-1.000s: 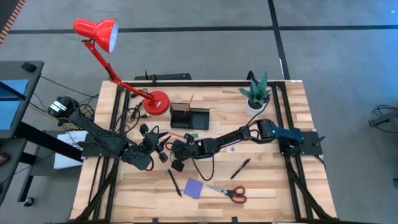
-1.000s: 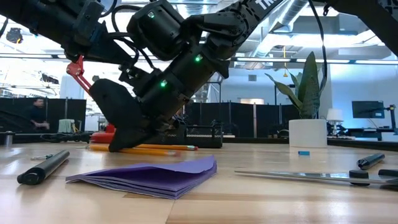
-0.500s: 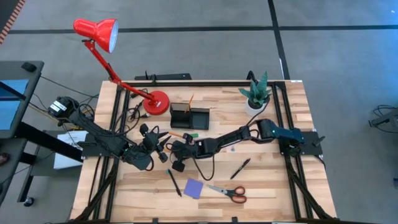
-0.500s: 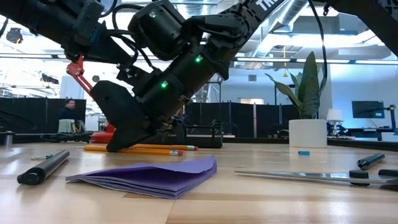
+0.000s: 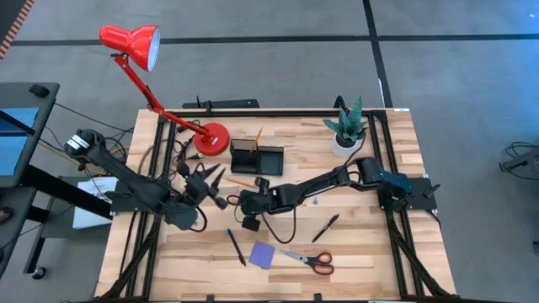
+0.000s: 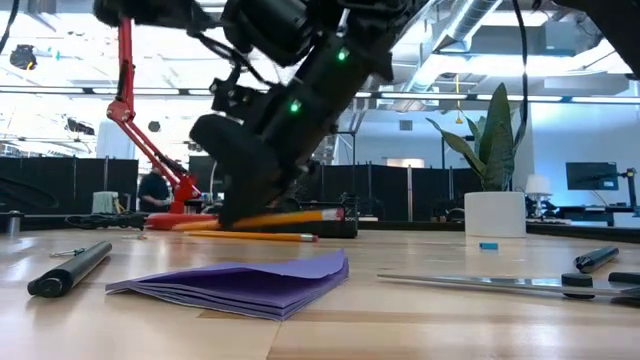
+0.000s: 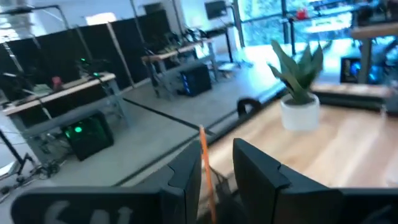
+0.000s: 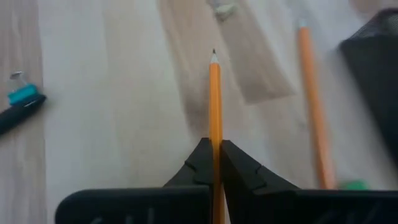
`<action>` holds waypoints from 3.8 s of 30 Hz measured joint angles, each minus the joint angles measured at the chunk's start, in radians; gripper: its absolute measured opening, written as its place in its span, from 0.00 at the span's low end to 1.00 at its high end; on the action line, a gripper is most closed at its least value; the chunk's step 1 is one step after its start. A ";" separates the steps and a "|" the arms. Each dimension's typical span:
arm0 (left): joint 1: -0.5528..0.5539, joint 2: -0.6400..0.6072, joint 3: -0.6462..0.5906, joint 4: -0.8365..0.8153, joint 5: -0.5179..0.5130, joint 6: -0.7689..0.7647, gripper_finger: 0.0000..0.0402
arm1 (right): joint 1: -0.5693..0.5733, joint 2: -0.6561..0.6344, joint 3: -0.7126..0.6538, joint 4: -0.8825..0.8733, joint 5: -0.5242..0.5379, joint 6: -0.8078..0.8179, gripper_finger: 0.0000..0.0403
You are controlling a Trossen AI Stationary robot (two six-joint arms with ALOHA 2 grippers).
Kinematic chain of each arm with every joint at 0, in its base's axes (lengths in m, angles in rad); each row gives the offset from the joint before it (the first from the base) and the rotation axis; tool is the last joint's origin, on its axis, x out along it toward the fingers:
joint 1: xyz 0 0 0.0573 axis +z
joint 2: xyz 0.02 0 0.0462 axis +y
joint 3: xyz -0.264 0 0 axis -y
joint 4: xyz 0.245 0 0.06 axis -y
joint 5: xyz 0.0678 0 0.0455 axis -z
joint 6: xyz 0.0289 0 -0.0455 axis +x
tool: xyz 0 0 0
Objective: Pick and place office supplies into organizer
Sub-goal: Put the bottom yellow pencil into the black desk organizer, then put the yellow pencil into the black desk organizer
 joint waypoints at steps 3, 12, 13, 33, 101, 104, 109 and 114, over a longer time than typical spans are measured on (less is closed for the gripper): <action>-0.002 -0.034 0.042 0.001 -0.028 0.070 0.21 | 0.004 -0.033 0.002 -0.016 0.040 -0.024 0.00; -0.004 -0.173 0.085 0.002 -0.087 0.239 0.21 | -0.018 -0.173 0.003 -0.114 0.247 -0.101 0.00; -0.004 -0.192 0.085 0.001 -0.088 0.247 0.21 | -0.025 -0.189 0.003 -0.107 0.251 -0.111 0.00; -0.004 -0.394 0.085 -0.010 -0.088 0.374 0.21 | -0.311 -0.369 -0.292 0.669 -0.108 -0.175 0.00; -0.004 -0.393 0.084 -0.280 0.018 0.153 0.21 | -0.352 0.008 -0.196 1.107 -0.096 -0.302 0.33; -0.004 -0.393 0.084 -0.285 0.018 0.153 0.21 | -0.347 0.011 -0.198 1.129 -0.099 -0.298 0.37; -0.004 -0.393 0.084 -0.337 0.019 0.106 0.21 | -0.328 0.013 -0.199 1.200 -0.104 -0.292 0.40; -0.004 -0.393 0.084 -0.392 0.019 0.045 0.21 | -0.304 -0.002 -0.199 1.199 -0.103 -0.317 0.40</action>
